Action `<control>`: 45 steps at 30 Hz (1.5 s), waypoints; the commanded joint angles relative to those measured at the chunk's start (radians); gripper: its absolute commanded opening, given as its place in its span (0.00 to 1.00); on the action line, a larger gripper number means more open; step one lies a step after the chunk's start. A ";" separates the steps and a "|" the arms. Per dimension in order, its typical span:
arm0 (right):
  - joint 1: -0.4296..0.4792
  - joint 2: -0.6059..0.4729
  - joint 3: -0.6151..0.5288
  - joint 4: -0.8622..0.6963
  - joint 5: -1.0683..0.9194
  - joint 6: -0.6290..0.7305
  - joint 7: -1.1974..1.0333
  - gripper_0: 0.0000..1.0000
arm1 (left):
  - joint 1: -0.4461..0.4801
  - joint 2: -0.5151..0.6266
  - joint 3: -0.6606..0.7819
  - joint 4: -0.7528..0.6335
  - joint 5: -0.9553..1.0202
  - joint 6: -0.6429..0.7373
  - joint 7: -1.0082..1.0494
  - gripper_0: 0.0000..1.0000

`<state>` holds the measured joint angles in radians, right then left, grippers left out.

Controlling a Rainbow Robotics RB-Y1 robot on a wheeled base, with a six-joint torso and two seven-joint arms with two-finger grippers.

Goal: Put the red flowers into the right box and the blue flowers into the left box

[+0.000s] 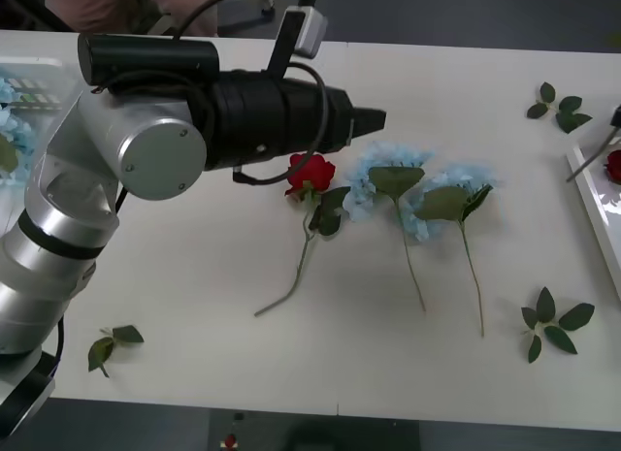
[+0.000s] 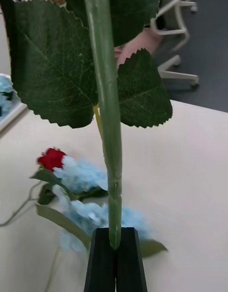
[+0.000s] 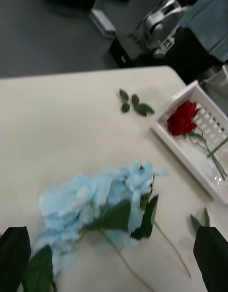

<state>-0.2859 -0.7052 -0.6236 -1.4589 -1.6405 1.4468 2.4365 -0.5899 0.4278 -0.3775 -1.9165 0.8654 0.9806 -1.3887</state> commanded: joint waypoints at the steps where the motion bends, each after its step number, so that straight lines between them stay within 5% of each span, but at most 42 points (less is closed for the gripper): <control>1: 0.067 -0.091 -0.028 0.025 -0.009 -0.026 -0.043 0.00 | 0.045 0.046 -0.067 -0.036 -0.011 0.027 0.051 1.00; 16: 0.096 -0.296 -0.079 0.420 0.217 -0.066 -0.031 0.00 | 0.068 0.031 -0.139 0.154 -0.203 0.012 0.204 1.00; 30: 0.113 -0.379 0.067 0.445 0.383 -0.229 -0.050 0.02 | -0.045 -0.008 -0.251 0.399 -0.218 -0.086 0.200 1.00; 31: 0.113 -0.379 0.068 0.445 0.381 -0.235 -0.050 0.10 | -0.050 -0.011 -0.258 0.413 -0.218 -0.092 0.201 1.00; 32: 0.113 -0.378 0.071 0.445 0.378 -0.241 -0.050 0.53 | -0.062 -0.017 -0.271 0.439 -0.217 -0.103 0.201 1.00; 34: 0.113 -0.378 0.074 0.445 0.364 -0.243 -0.051 0.97 | -0.076 -0.027 -0.285 0.473 -0.215 -0.111 0.200 1.00; 42: 0.065 -0.369 0.124 0.443 0.242 -0.177 -0.043 1.00 | -0.134 -0.060 -0.360 0.567 -0.215 -0.148 0.204 1.00; 45: 0.014 -0.333 0.122 0.437 0.219 -0.101 -0.050 1.00 | -0.143 -0.066 -0.363 0.576 -0.218 -0.148 0.203 0.78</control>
<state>-0.2058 -1.0493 -0.4933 -0.9973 -1.4100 1.3187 2.4236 -0.6981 0.3725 -0.7499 -1.3324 0.6502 0.8404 -1.1816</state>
